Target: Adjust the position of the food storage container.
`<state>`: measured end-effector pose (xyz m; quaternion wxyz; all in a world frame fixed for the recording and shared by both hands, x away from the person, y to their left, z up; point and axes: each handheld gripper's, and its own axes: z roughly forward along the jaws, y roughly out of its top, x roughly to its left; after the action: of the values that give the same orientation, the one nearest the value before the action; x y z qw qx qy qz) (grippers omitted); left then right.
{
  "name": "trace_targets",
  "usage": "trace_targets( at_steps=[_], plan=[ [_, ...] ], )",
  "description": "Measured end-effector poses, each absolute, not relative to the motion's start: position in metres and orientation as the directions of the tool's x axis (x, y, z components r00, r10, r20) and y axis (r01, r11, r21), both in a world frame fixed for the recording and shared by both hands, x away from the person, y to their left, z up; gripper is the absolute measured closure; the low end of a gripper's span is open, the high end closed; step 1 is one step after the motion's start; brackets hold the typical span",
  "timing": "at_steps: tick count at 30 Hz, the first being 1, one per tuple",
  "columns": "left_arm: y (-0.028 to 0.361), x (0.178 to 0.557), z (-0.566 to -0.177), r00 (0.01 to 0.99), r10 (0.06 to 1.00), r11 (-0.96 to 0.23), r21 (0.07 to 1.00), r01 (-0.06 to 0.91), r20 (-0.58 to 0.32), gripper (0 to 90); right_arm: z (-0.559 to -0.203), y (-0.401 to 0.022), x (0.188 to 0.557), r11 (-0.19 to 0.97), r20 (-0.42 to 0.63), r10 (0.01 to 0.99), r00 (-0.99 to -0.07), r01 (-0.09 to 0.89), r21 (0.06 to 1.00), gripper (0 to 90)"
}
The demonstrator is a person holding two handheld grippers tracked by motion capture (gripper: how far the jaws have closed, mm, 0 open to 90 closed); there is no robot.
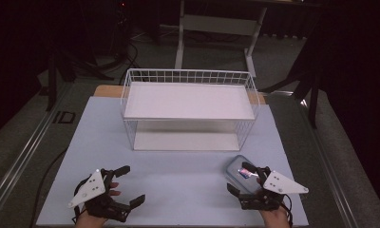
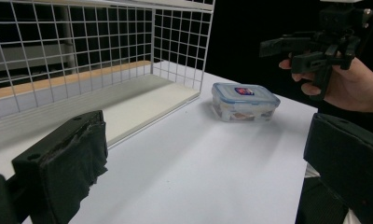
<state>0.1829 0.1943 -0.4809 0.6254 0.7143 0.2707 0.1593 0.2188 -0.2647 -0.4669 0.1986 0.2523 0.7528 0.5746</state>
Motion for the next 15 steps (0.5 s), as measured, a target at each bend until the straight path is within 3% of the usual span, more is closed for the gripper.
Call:
trace_targets(
  at_steps=[7, 11, 15],
  plan=[
    [0.196, 0.188, -0.484, 0.798, 0.589, -0.065, 0.976, 0.206, -0.13, 0.4, -0.457, -0.266, 0.216, 0.167, 0.057, 0.597, -0.8, 0.194, 0.967, 12.5],
    [0.197, 0.188, -0.483, 0.796, 0.591, -0.06, 0.977, 0.206, -0.132, 0.4, -0.447, -0.269, 0.214, 0.19, 0.009, 0.613, -0.79, 0.158, 0.969, 12.6],
    [0.196, 0.187, -0.483, 0.797, 0.59, -0.063, 0.977, 0.204, -0.128, 0.4, -0.44, -0.275, 0.213, 0.205, 0.032, 0.57, -0.821, 0.179, 0.962, 18.3]
  ],
)
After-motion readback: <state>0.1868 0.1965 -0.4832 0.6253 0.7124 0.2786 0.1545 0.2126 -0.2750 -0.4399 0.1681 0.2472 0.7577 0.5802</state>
